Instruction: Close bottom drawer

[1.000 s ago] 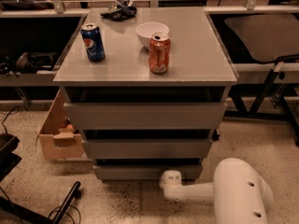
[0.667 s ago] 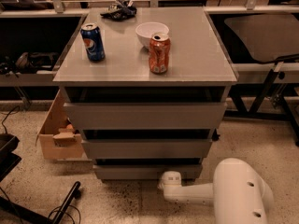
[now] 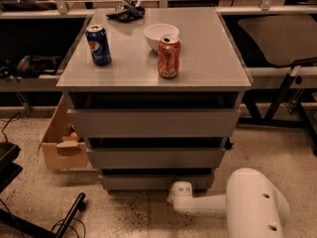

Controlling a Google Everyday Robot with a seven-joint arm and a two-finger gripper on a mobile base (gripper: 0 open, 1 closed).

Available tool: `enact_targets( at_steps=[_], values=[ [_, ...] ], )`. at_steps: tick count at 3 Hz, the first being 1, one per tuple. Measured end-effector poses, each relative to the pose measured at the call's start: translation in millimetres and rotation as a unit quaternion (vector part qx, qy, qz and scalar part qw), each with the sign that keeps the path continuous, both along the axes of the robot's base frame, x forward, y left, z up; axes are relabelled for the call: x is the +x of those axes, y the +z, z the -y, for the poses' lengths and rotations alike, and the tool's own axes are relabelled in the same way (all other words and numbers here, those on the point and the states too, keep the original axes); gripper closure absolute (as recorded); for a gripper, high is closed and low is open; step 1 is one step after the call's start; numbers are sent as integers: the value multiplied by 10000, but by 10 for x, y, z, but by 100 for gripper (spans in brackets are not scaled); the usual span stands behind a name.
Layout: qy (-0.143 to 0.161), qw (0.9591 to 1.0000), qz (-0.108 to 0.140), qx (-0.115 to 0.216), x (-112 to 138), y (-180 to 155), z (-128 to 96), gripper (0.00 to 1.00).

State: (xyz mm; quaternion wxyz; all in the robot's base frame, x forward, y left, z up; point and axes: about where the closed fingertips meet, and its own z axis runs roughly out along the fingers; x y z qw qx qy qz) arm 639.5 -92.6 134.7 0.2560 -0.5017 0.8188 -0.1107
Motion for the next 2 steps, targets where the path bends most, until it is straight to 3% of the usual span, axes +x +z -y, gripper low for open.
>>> enact_targets(
  at_steps=[2],
  values=[
    [-29, 9999, -40, -149, -217, 72, 2, 83]
  ],
)
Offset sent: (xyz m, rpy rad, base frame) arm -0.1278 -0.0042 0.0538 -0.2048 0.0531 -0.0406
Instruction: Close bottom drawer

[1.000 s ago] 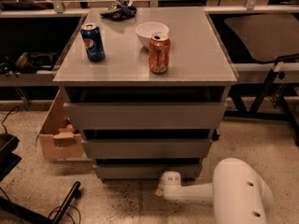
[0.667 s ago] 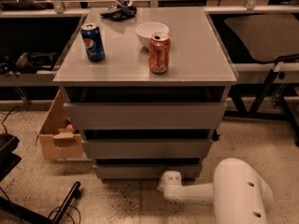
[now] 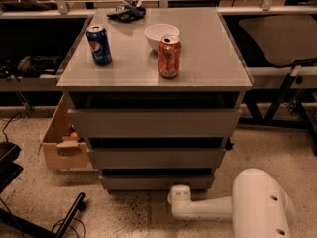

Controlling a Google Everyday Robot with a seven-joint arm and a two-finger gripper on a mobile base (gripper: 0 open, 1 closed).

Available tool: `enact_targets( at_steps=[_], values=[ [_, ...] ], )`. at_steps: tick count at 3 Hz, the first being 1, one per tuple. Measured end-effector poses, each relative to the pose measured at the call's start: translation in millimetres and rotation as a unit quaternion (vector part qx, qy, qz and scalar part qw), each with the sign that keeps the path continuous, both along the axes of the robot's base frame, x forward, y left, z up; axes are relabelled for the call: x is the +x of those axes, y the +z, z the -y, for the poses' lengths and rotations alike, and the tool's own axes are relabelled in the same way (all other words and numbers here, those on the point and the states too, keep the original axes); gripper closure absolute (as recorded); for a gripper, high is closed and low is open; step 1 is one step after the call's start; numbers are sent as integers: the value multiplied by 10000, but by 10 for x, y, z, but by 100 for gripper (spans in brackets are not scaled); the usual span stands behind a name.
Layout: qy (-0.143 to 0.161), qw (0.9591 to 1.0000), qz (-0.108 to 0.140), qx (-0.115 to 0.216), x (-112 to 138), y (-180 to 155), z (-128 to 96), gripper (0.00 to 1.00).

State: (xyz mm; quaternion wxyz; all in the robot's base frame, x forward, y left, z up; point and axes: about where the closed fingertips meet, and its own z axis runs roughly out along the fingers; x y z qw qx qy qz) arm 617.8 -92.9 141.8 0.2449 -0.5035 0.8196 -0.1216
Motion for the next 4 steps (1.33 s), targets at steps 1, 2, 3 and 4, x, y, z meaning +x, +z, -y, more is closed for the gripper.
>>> enact_targets(
  at_steps=[1, 2, 3, 4],
  values=[
    [-241, 9993, 71, -272, -277, 520, 48, 100],
    [-364, 9963, -10, -783, -584, 1304, 154, 100],
    [-673, 9927, -96, -1000, -976, 2175, 119, 100],
    [-1291, 9829, -68, -1312, -1565, 2991, 382, 100]
  ],
)
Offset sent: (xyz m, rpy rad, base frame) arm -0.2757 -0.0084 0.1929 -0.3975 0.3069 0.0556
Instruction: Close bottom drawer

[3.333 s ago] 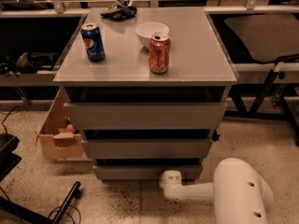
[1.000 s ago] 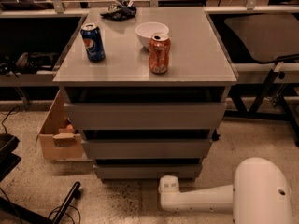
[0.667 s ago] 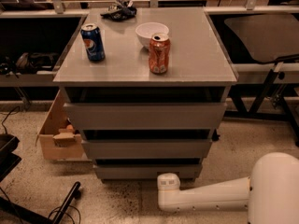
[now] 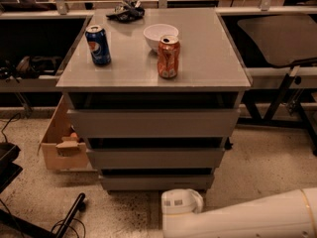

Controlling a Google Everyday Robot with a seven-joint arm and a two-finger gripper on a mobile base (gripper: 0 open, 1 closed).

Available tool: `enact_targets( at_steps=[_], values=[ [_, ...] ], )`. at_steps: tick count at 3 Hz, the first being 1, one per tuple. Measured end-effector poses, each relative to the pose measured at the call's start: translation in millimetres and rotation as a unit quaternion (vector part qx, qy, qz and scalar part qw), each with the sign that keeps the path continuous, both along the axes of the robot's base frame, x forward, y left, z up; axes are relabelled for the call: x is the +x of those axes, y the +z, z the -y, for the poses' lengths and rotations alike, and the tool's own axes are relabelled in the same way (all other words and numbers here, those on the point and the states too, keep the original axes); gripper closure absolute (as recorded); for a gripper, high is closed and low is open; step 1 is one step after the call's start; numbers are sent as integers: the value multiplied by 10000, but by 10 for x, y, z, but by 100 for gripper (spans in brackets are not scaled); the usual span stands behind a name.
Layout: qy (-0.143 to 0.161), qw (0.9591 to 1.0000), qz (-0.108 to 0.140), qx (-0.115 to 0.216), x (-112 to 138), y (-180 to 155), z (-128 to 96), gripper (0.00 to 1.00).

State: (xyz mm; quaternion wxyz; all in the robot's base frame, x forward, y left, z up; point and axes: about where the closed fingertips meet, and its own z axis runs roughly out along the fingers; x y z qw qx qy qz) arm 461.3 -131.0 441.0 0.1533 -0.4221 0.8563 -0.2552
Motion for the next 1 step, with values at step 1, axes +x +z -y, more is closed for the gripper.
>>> enact_targets(
  at_steps=[1],
  values=[
    [-1082, 9926, 167, -524, -877, 635, 587, 100]
  ],
)
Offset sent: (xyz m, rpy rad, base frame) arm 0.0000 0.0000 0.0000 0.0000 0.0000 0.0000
